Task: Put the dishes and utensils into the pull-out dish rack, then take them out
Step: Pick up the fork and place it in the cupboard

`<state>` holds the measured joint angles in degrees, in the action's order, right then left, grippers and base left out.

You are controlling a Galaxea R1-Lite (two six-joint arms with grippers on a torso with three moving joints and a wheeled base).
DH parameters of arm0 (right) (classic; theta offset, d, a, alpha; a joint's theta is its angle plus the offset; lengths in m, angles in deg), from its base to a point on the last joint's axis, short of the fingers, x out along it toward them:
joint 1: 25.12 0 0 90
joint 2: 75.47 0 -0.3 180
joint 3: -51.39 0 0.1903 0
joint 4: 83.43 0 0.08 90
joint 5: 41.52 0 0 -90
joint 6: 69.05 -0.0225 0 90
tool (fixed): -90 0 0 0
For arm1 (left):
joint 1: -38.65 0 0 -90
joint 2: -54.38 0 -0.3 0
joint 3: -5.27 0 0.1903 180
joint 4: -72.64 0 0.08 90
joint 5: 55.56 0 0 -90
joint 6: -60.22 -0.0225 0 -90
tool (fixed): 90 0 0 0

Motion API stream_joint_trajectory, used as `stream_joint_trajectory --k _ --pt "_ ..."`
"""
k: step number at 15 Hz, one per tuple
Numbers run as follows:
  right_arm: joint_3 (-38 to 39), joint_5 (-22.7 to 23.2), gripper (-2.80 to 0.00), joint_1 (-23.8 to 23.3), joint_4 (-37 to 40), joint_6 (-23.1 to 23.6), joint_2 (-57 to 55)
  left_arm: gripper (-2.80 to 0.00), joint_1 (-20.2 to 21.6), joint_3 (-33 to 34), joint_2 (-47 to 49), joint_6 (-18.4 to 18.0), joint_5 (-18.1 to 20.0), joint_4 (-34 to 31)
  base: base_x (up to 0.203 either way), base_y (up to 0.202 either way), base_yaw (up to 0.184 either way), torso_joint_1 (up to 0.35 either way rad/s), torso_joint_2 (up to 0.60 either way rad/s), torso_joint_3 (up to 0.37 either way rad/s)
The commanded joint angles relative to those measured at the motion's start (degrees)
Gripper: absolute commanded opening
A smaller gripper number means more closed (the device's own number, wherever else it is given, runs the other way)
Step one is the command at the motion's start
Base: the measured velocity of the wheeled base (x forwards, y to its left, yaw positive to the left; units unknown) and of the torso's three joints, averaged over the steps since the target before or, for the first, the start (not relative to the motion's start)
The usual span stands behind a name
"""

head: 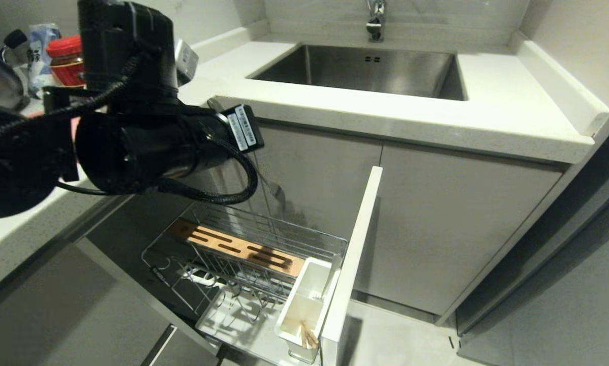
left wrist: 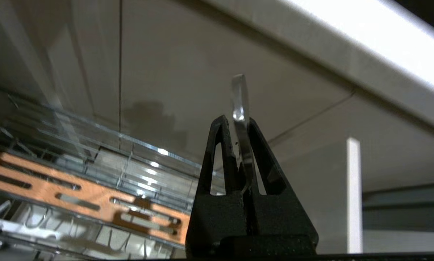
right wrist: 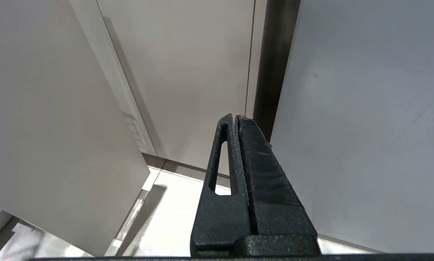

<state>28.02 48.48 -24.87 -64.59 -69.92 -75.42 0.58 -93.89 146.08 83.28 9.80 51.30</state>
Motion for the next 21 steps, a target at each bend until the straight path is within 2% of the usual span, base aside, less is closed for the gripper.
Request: stream_joint_trajectory --k 1,8,17,21 --pt "1.49 0.00 -2.80 0.02 -0.04 0.00 -0.05 -2.80 -0.50 0.96 3.88 1.06 -0.15 0.20 0.000 0.000 0.000 0.000 0.00 0.000" --pt "1.50 0.00 -2.80 0.02 -0.04 0.00 -0.05 -2.80 -3.77 3.77 11.41 1.11 -0.59 3.77 0.000 0.000 0.000 0.000 0.00 0.000" --pt "1.49 0.00 -2.80 0.02 -0.04 0.00 -0.05 -2.80 -3.79 4.78 17.85 1.11 -0.58 3.77 0.000 0.000 0.000 0.000 0.00 0.000" --pt "1.49 0.00 -2.80 0.02 -0.04 0.00 -0.05 -2.80 -3.42 5.11 20.05 1.20 -0.44 6.90 0.000 0.000 0.000 0.000 0.00 0.000"
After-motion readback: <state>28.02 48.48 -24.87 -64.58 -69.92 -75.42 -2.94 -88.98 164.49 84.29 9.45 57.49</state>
